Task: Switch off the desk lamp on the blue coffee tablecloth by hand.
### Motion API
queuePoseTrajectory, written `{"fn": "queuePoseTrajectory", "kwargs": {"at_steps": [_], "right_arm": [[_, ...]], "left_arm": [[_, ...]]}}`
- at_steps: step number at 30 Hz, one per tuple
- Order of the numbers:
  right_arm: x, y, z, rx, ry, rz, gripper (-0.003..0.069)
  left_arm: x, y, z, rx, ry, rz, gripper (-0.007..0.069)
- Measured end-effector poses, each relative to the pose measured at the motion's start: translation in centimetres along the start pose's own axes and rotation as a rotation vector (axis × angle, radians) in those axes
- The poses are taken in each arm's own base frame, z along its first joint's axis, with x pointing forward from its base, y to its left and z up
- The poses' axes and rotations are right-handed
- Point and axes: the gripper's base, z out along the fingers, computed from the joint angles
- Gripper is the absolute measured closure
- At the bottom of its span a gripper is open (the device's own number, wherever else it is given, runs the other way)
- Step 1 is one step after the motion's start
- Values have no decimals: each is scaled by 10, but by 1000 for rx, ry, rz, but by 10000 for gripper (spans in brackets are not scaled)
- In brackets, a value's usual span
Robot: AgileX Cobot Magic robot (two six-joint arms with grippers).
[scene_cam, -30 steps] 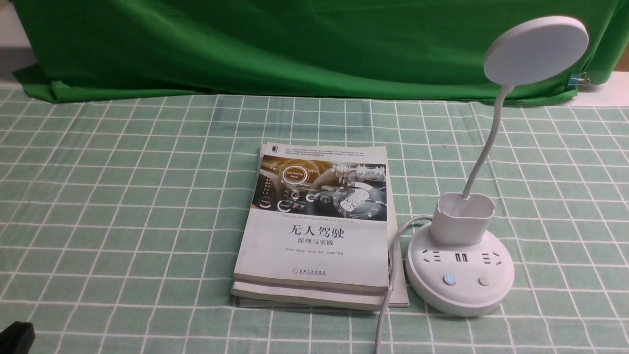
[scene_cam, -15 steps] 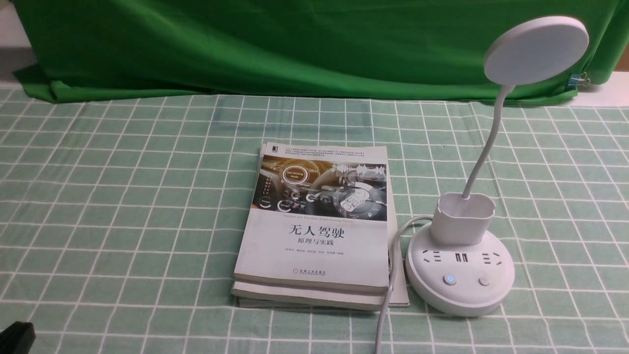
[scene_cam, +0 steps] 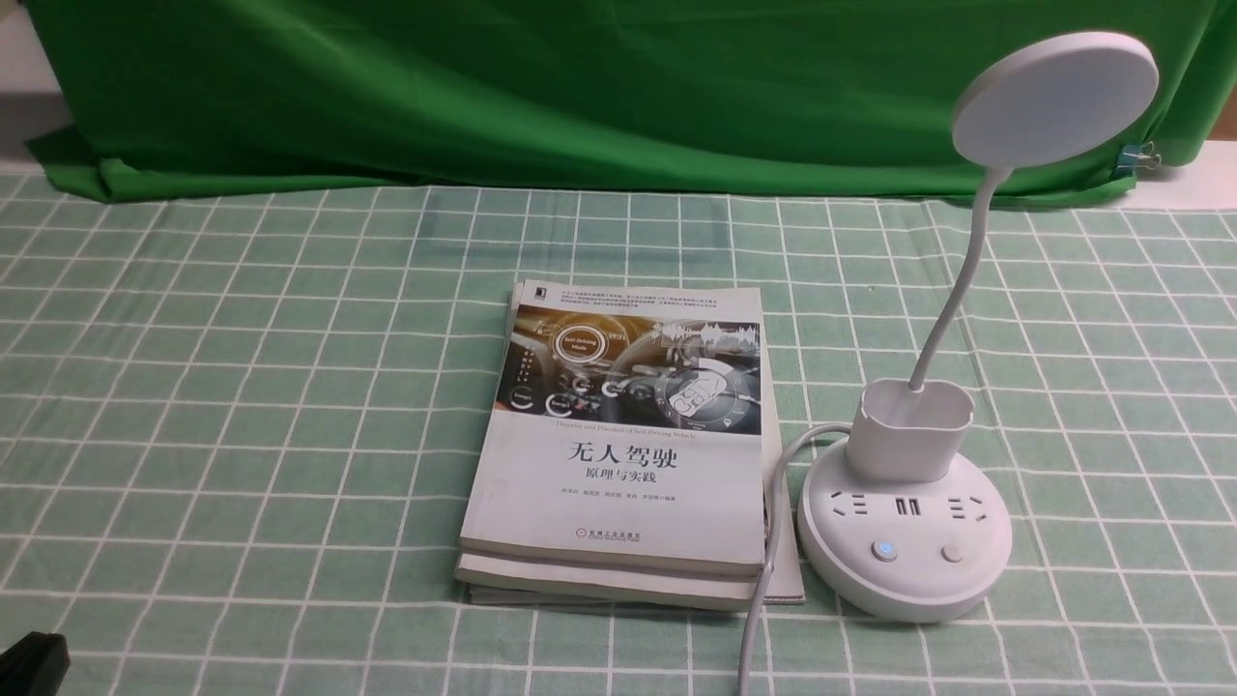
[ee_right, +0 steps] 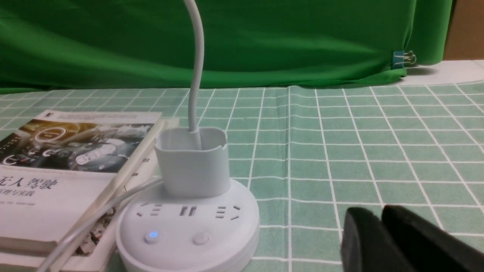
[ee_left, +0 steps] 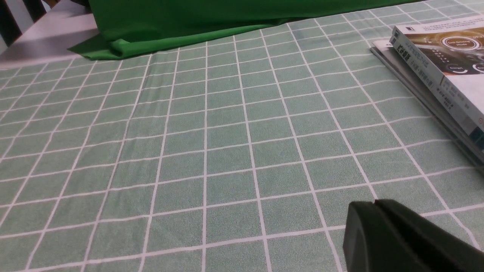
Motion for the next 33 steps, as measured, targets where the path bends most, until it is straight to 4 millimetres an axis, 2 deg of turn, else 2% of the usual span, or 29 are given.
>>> {"fn": "queuePoseTrajectory", "kwargs": {"at_steps": [33], "right_arm": [[0,0,0,0,3,-1,471]], "left_arm": [[0,0,0,0,0,0,624]]}}
